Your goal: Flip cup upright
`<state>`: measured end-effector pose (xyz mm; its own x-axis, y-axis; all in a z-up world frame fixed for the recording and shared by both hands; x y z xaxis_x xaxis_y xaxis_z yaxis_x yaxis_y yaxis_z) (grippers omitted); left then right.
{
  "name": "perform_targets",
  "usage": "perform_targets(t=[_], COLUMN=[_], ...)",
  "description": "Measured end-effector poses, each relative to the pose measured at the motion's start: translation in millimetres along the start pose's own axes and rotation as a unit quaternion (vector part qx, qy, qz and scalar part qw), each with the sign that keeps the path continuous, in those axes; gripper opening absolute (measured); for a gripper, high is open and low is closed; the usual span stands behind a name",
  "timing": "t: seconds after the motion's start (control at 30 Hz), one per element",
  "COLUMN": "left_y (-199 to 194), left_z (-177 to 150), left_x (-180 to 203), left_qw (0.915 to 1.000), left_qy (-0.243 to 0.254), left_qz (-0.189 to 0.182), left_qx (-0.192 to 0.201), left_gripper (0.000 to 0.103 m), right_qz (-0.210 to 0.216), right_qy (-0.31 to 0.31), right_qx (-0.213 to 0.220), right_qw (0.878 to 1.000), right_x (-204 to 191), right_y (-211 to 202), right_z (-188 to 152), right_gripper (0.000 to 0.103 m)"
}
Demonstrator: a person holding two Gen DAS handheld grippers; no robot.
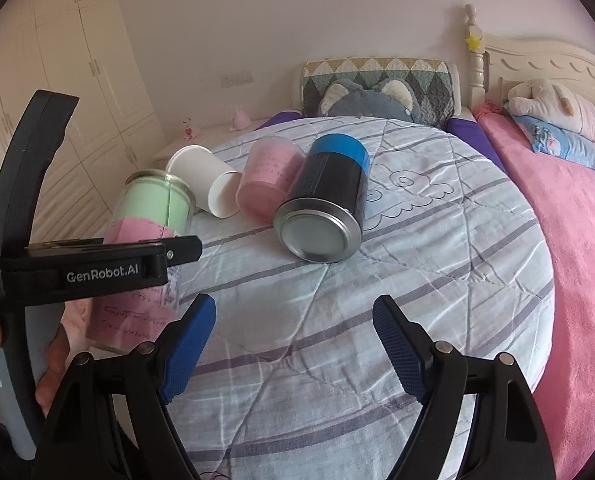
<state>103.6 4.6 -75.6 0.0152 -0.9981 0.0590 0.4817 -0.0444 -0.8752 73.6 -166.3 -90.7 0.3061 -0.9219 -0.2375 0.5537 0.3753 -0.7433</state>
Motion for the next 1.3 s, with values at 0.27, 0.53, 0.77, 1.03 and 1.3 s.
perform_targets(t=[0.27, 0.53, 0.77, 1.03, 1.3], left_y=[-11.4, -20.6, -25.6, -31.5, -25.0], left_z=[11.5, 7.2, 4.7, -10.8, -26.2], left_x=[-11.6, -3.0, -3.1, -0.9, -0.8], left_qw=[0.9992, 0.9974, 0.9959, 0.9944, 0.9959], left_qy=[-0.008, 0.013, 0.021, 0.039, 0.045], left_qz=[0.004, 0.002, 0.002, -0.011, -0.031], left_qx=[0.038, 0.071, 0.088, 0.098, 0.073], left_gripper=[0.076, 0.074, 0.074, 0.074, 0.074], right_qz=[0.086, 0.102, 0.094, 0.07, 0.055], right_qy=[-0.019, -0.04, -0.015, -0.004, -0.013], right_qx=[0.0, -0.018, -0.018, -0.018, -0.032], right_qw=[0.996, 0.994, 0.995, 0.997, 0.998], right_x=[-21.1, -42.7, -32.3, -27.4, -32.5], right_y=[7.4, 29.2, 40.0, 44.8, 39.7], right_z=[4.0, 11.6, 15.9, 18.7, 11.7], right_gripper=[0.082, 0.082, 0.083, 0.083, 0.083])
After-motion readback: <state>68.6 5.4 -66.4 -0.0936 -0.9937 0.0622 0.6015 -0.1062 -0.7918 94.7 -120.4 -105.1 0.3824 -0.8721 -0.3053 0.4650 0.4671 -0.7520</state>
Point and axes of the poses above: each gripper's, at about its wrist camera, not at the fingertips, and y roughly the way its jaws point, x to its right, z to its top, the point moved 2 cm from there along y, roughly the way its jaws point, and after that the axes turned 9 degrees about -x, right-handed, at the moved point
